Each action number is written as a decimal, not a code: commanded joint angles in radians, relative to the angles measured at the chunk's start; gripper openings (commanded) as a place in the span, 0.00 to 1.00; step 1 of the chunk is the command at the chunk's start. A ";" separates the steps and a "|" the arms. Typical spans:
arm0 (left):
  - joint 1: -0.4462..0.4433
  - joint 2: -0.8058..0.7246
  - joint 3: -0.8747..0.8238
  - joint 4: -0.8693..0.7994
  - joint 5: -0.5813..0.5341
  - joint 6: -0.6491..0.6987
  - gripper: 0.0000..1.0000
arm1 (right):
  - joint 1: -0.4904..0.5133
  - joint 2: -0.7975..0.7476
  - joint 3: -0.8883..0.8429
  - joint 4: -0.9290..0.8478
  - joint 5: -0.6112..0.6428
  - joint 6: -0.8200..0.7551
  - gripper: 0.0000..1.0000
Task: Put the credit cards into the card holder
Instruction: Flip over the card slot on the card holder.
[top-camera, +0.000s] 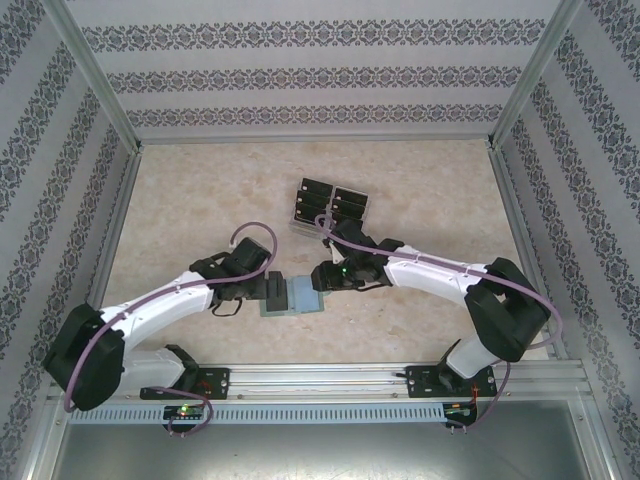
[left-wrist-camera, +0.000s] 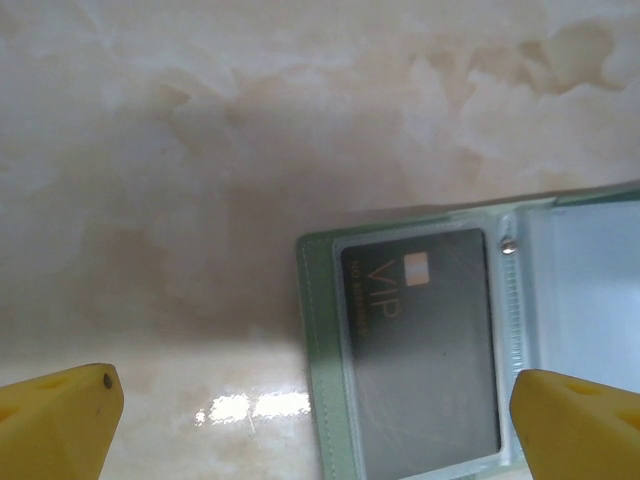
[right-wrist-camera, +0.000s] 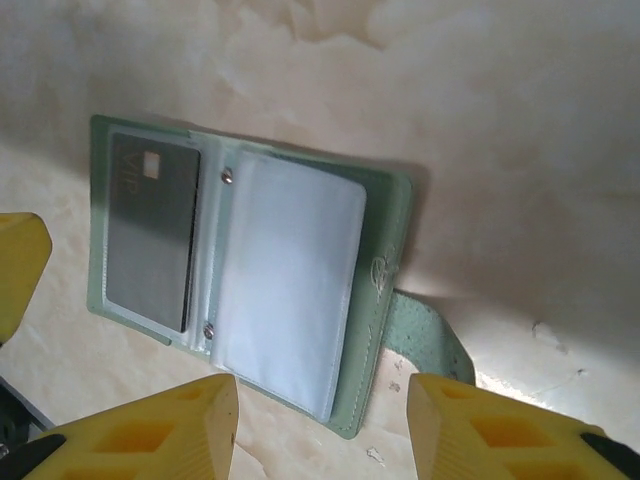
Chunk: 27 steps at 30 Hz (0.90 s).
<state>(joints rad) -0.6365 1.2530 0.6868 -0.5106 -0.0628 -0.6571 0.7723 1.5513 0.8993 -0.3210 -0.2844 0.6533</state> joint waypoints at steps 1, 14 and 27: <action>-0.033 0.042 0.018 -0.040 -0.074 0.022 1.00 | 0.002 -0.001 -0.025 0.118 -0.046 0.104 0.48; -0.066 0.098 -0.009 -0.061 -0.131 -0.011 1.00 | 0.043 0.057 0.017 0.106 -0.018 0.096 0.48; -0.069 0.129 -0.039 -0.021 -0.121 -0.022 1.00 | 0.061 0.153 0.135 0.017 0.115 -0.015 0.51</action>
<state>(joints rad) -0.6884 1.3708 0.6640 -0.5358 -0.1661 -0.6621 0.8230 1.6711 0.9962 -0.2649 -0.2100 0.6796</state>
